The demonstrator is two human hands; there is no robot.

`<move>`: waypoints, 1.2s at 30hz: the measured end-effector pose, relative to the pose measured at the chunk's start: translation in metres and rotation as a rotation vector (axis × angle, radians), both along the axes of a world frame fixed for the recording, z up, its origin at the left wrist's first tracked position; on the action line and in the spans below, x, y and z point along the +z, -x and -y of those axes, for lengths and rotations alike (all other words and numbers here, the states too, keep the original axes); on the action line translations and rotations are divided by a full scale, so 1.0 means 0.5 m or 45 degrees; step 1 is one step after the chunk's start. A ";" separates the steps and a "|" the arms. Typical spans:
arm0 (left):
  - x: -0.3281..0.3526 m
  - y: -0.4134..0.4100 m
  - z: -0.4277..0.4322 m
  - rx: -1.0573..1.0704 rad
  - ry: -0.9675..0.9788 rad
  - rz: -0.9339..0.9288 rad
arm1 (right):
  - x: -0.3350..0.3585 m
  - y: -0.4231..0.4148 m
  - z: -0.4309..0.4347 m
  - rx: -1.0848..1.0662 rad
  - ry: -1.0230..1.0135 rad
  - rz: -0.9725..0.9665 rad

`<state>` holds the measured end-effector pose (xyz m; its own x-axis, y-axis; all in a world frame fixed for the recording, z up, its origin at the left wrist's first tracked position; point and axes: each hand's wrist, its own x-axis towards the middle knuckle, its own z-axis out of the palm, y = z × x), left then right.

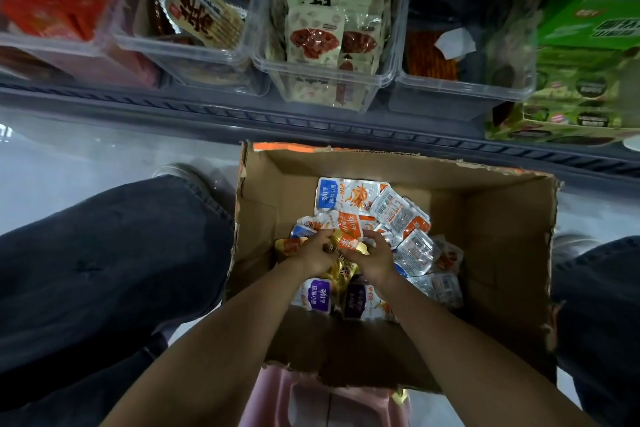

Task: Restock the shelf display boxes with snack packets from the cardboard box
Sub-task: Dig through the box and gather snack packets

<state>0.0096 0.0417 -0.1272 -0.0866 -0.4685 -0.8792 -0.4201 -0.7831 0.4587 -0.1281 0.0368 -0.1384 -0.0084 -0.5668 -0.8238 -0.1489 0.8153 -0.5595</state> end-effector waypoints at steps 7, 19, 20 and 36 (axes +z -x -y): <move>0.021 -0.015 -0.014 -0.074 0.048 -0.060 | 0.027 0.031 0.009 0.004 0.057 0.045; 0.207 0.020 0.010 -0.008 0.241 -0.247 | 0.210 0.112 0.067 0.111 0.142 0.343; 0.230 0.027 0.015 0.015 0.270 -0.282 | 0.242 0.118 0.072 0.141 0.182 0.356; 0.677 0.070 0.067 0.051 0.822 -0.521 | 0.744 0.191 0.114 0.212 0.925 0.378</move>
<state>-0.0255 0.0081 0.2112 -0.3184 -0.8882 -0.3312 -0.0948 -0.3178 0.9434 -0.2234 -0.0203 0.2336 0.2850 -0.9369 -0.2025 0.0019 0.2118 -0.9773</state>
